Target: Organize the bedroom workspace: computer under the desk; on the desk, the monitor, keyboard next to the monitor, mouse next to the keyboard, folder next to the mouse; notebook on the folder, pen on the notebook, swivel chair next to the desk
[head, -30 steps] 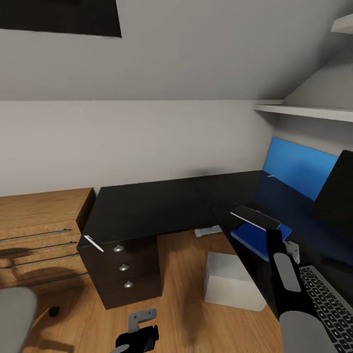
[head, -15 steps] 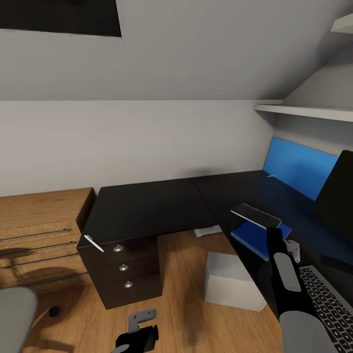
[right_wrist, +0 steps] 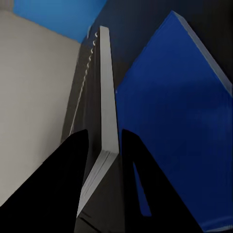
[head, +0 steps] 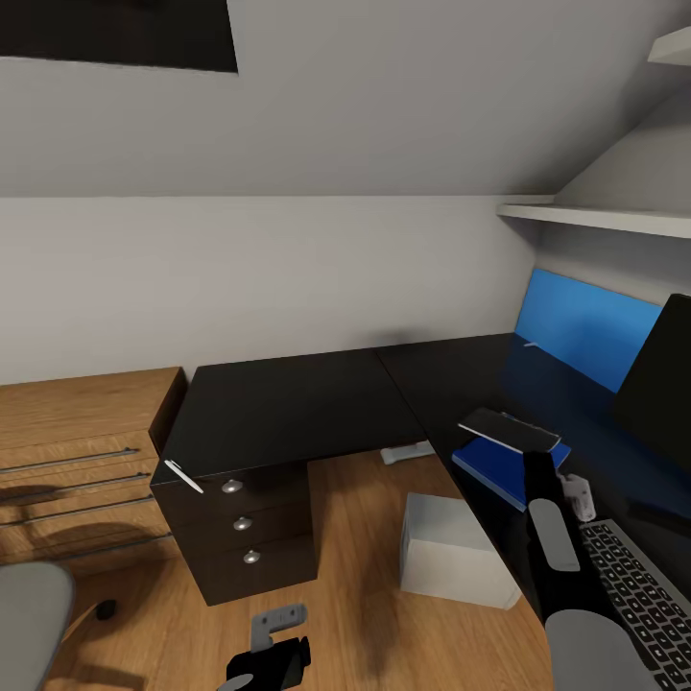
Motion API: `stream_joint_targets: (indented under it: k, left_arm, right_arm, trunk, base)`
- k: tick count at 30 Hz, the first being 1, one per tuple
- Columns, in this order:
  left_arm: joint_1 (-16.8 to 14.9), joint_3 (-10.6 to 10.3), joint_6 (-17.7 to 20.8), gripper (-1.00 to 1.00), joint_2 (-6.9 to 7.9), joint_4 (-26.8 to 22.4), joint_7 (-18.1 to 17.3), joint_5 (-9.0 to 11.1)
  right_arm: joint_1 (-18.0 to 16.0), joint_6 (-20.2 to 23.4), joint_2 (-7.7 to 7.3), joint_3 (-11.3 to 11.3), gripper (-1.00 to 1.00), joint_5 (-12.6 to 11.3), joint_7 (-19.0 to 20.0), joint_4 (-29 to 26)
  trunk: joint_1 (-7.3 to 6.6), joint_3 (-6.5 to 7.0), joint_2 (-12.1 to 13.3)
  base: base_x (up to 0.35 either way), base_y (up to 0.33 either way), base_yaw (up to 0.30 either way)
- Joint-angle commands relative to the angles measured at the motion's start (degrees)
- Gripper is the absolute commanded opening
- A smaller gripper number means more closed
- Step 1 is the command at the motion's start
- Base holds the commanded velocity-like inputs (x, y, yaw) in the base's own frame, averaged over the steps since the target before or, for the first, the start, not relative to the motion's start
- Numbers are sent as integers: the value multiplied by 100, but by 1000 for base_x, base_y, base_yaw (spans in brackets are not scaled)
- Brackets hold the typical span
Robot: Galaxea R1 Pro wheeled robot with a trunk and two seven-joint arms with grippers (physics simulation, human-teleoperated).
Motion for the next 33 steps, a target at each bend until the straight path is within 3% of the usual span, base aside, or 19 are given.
stream_joint_targets:
  k: [1,33]
  left_arm:
    - [-7,-13,14,100,6,-8,45,31]
    - [-7,-10,6,100,14,-8,36,31]
  right_arm:
    - [-4,-56,4,0,-100,-34,5,13]
    - [-22,-106,-83,2,-100,30,4,343]
  trunk:
    - [0,-6,-4]
    - [0,-6,-4]
  base:
    - [0,0,0]
    - [0,-20,0]
